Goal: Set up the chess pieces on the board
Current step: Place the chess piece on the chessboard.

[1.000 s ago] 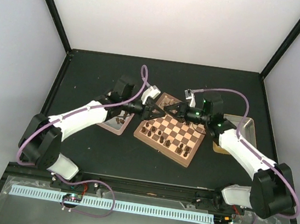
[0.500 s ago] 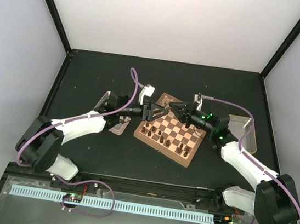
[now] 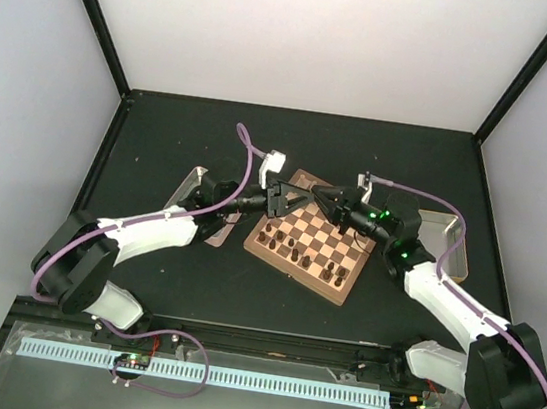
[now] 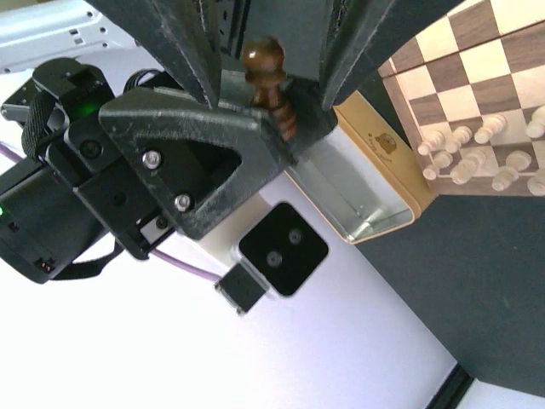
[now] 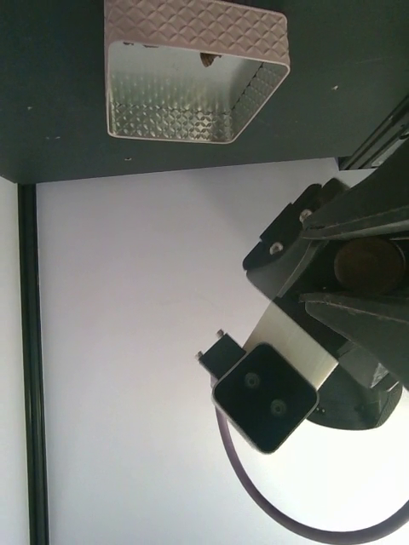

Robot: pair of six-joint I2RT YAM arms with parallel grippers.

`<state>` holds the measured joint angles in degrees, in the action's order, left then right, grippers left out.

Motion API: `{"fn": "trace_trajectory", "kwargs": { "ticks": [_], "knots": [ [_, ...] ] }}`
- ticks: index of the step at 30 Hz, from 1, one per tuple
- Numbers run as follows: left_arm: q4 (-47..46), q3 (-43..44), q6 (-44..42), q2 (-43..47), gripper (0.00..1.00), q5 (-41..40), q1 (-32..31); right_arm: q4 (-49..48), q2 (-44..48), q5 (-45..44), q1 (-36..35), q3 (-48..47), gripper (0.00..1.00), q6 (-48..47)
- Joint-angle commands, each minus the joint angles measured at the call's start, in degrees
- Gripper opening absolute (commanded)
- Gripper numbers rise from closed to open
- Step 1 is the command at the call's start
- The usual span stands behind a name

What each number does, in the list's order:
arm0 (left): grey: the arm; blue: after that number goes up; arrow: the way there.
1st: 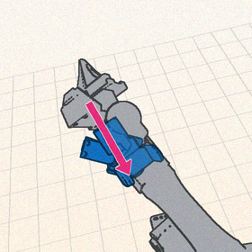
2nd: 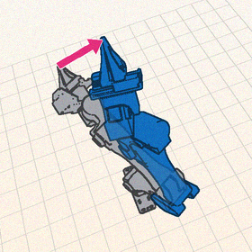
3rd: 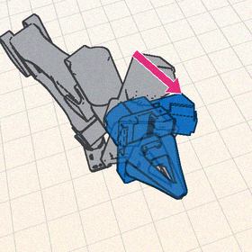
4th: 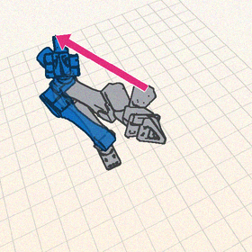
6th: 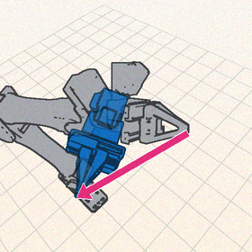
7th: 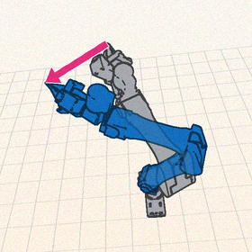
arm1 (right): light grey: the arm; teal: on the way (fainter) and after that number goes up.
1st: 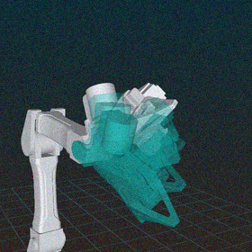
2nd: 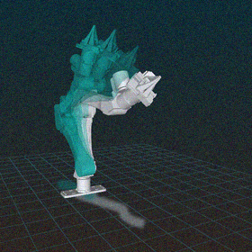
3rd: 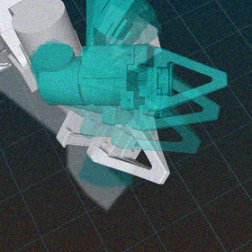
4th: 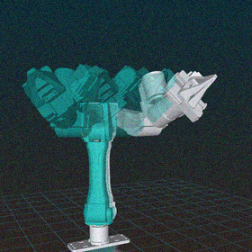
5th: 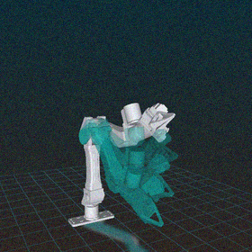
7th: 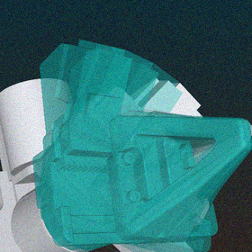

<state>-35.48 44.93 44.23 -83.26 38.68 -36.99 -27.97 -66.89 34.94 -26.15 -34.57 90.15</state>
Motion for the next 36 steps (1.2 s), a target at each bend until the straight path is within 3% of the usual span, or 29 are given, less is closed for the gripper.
{"fn": "trace_trajectory", "kwargs": {
  "ticks": [1,4,9,16,22,28,30,33,36],
  "knots": [
    [-3.3,0.3,-0.1,0.0,0.33,-3.7,-0.4,-0.6,0.7,-0.3,0.0,1.2,0.03,0.1],
    [-2.9,0.8,-0.7,-0.1,0.32,-5.1,-0.4,0.1,0.6,0.1,0.0,1.3,0.04,-0.5],
    [-1.2,1.7,-2.1,-0.7,0.23,-4.3,-1.3,0.4,0.6,-0.1,-0.1,1.9,0.04,-0.5],
    [-1.3,0.0,-2.0,-0.8,0.32,-3.7,-2.4,-1.3,0.9,-1.7,0.0,2.5,0.04,0.2],
    [-2.7,-0.9,-1.8,-1.0,0.19,-3.9,-2.8,-1.7,1.7,-2.8,0.0,3.2,0.04,0.6],
    [-2.6,-1.3,-2.0,-1.2,0.18,-4.4,-2.9,-1.9,2.0,-3.5,0.0,3.6,0.04,1.1],
    [-2.7,-1.5,-2.1,-1.1,0.20,-4.6,-2.9,-1.6,2.1,-3.8,0.0,3.8,0.04,1.0],
    [-1.9,-1.7,-2.7,-0.9,0.32,-5.4,-3.0,0.1,2.6,-4.5,0.0,3.6,0.04,-0.2],
    [-0.7,-1.7,-3.4,-0.7,0.35,-6.0,-3.0,2.9,3.3,-5.3,0.0,3.0,0.04,-1.9]
  ]
}}
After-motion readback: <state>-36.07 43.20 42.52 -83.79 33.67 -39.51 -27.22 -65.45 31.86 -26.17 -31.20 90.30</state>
